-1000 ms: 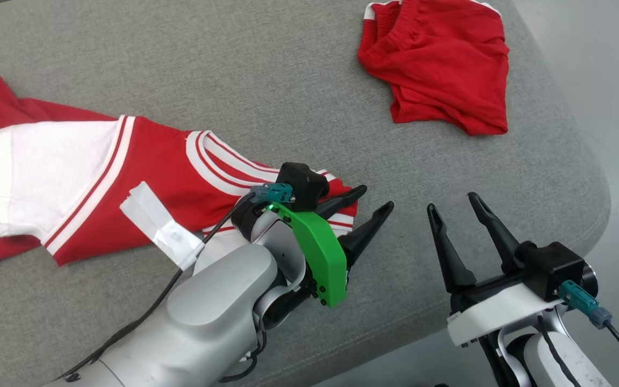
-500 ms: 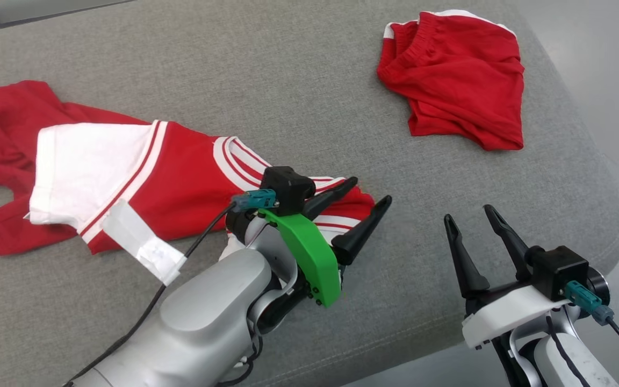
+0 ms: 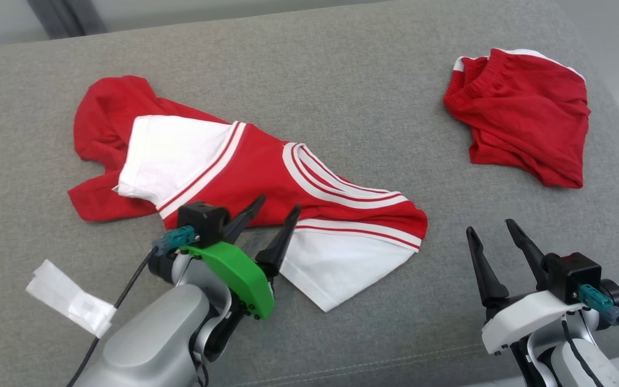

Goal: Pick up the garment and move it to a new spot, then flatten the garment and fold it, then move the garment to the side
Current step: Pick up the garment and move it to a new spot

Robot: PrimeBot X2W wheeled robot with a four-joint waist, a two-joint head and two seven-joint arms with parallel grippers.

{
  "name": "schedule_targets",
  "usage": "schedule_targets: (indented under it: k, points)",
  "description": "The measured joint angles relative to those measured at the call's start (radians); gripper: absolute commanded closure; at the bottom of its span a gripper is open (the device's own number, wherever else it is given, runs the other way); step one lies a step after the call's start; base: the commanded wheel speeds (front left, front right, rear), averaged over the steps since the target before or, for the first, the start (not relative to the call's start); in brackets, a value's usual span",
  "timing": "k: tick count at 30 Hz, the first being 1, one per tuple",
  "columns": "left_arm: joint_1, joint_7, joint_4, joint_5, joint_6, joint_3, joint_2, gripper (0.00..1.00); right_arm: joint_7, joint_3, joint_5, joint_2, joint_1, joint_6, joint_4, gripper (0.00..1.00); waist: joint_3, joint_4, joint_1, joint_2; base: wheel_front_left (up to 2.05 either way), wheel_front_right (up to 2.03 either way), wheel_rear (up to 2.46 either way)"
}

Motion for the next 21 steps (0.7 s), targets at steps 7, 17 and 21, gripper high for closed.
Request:
schedule_targets:
  k: [7, 17, 21]
  points:
    - [0.115, -0.001, -0.015, -0.001, 0.060, 0.076, 0.050, 0.00, 0.004, -0.006, 0.031, -0.006, 0.047, 0.006, 0.041, 0.00, -0.054, 0.082, 0.0000, 0.0000, 0.00, 0.00, 0.00]
    - [0.228, 0.000, -0.129, 0.022, 0.105, 0.255, 0.095, 0.00, 0.013, -0.023, 0.063, -0.007, 0.103, 0.006, 0.088, 0.00, -0.124, 0.197, 0.0000, 0.0000, 0.00, 0.00, 0.00]
    - [0.290, 0.000, -0.176, 0.047, 0.114, 0.304, 0.108, 0.00, 0.024, -0.029, 0.086, -0.004, 0.111, 0.007, 0.107, 0.00, -0.146, 0.238, 0.0000, 0.0000, 0.00, 0.00, 0.00]
